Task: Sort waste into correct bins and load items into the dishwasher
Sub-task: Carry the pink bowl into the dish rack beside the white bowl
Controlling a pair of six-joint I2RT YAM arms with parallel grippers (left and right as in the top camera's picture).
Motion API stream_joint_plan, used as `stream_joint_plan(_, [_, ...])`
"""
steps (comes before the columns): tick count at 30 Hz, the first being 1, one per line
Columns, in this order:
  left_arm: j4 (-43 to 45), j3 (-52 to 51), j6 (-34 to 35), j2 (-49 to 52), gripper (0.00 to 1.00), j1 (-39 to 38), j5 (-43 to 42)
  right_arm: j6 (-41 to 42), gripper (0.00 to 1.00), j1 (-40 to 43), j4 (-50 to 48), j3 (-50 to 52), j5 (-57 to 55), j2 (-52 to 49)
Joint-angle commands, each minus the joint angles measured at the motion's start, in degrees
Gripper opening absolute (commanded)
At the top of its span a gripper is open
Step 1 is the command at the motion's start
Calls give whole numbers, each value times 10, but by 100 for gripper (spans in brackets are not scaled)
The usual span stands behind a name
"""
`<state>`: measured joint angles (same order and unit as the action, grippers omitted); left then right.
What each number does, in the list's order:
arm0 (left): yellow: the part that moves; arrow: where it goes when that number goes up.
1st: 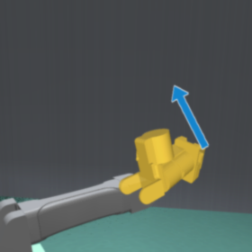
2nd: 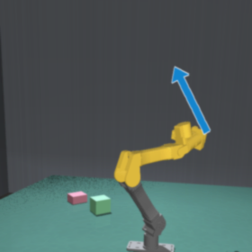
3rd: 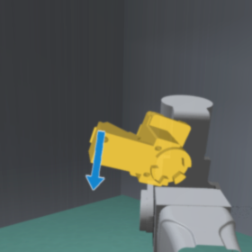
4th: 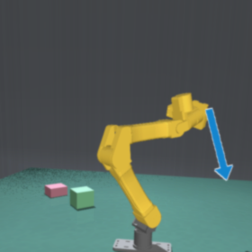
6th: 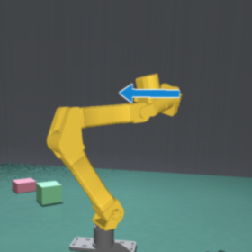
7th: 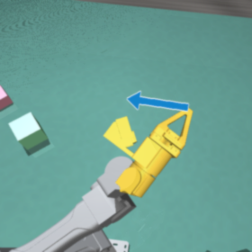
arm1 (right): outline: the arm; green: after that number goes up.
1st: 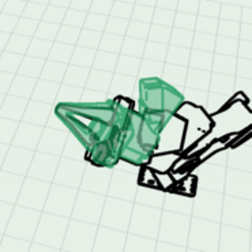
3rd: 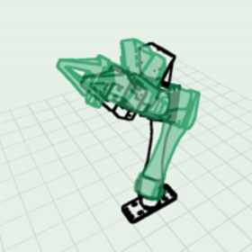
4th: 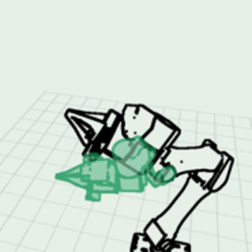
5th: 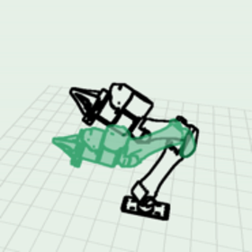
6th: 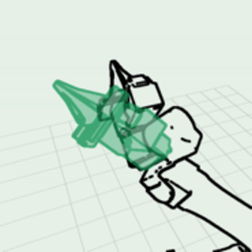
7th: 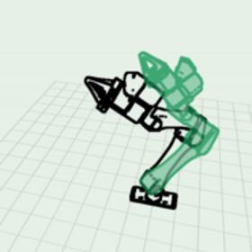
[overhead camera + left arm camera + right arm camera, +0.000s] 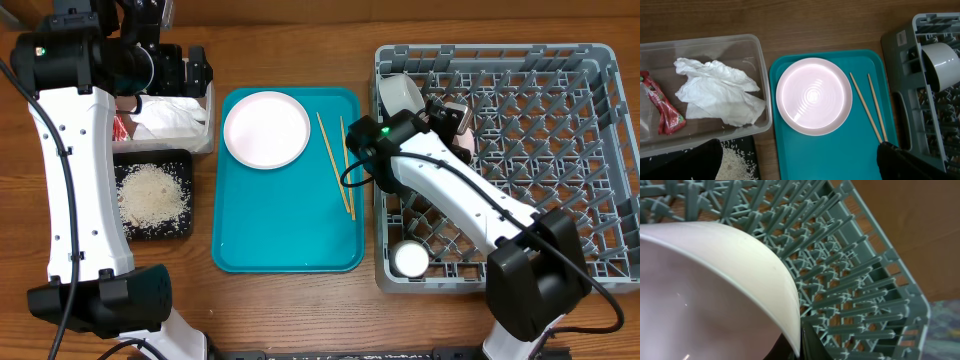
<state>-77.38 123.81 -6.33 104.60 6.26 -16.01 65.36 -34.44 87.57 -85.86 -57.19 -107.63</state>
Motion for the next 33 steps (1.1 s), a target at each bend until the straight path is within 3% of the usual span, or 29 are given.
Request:
stream_joint_plan(1, [0, 4, -3, -4, 100, 1, 1, 9, 4, -20, -1, 7, 44, 2])
stream_joint_plan(10, [0, 4, -3, -4, 100, 1, 1, 14, 4, -38, 15, 7, 56, 2])
stream_joint_plan(15, [0, 4, -3, -4, 100, 1, 1, 142, 4, -38, 96, 7, -4, 2])
stream_joint_plan(21, [0, 4, -3, -4, 100, 1, 1, 146, 4, -38, 96, 6, -85, 3])
stream_joint_plan(28, [0, 4, -3, -4, 100, 1, 1, 26, 4, -38, 96, -27, -249, 4])
stream_joint_plan(33, [0, 4, -3, -4, 100, 1, 1, -99, 4, -39, 96, -28, -271, 4])
